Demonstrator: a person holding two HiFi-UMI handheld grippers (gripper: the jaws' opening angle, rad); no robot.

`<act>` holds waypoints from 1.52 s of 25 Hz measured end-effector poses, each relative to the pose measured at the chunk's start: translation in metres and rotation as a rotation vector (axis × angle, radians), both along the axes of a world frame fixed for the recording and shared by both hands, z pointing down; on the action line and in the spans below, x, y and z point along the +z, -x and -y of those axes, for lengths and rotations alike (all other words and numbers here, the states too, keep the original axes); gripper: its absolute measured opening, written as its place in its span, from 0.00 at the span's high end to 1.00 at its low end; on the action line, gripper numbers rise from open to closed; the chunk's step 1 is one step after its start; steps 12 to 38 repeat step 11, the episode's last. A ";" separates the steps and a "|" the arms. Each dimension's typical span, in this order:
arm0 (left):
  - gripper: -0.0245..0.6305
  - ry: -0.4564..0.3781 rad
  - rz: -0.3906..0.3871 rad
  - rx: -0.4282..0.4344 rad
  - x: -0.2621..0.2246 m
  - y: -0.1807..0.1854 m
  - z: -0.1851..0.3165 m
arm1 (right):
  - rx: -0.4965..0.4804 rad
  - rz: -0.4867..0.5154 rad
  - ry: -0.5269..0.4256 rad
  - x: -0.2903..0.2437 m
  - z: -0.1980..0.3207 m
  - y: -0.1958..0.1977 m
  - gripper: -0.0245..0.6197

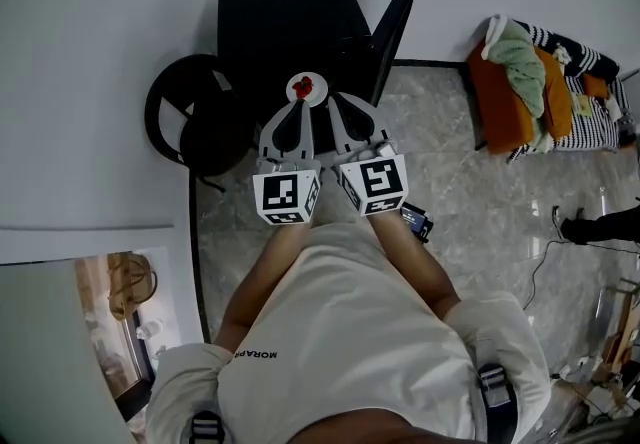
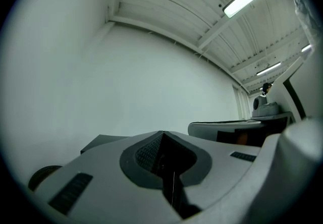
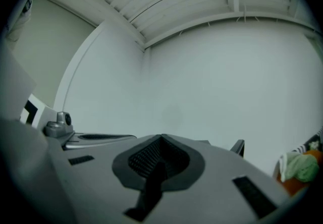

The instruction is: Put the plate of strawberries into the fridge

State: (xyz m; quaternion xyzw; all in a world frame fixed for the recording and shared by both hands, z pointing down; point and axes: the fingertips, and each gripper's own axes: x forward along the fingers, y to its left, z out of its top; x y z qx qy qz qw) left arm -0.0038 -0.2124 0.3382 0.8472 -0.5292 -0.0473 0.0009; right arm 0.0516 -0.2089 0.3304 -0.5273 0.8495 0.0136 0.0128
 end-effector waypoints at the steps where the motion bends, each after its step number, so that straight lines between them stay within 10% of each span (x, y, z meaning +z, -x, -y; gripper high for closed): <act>1: 0.96 0.003 0.000 0.000 0.002 0.000 -0.001 | -0.001 0.001 0.001 0.001 -0.002 0.001 0.94; 38: 0.96 0.004 0.008 -0.012 0.005 0.002 -0.011 | -0.004 0.009 -0.019 0.000 -0.012 0.001 0.94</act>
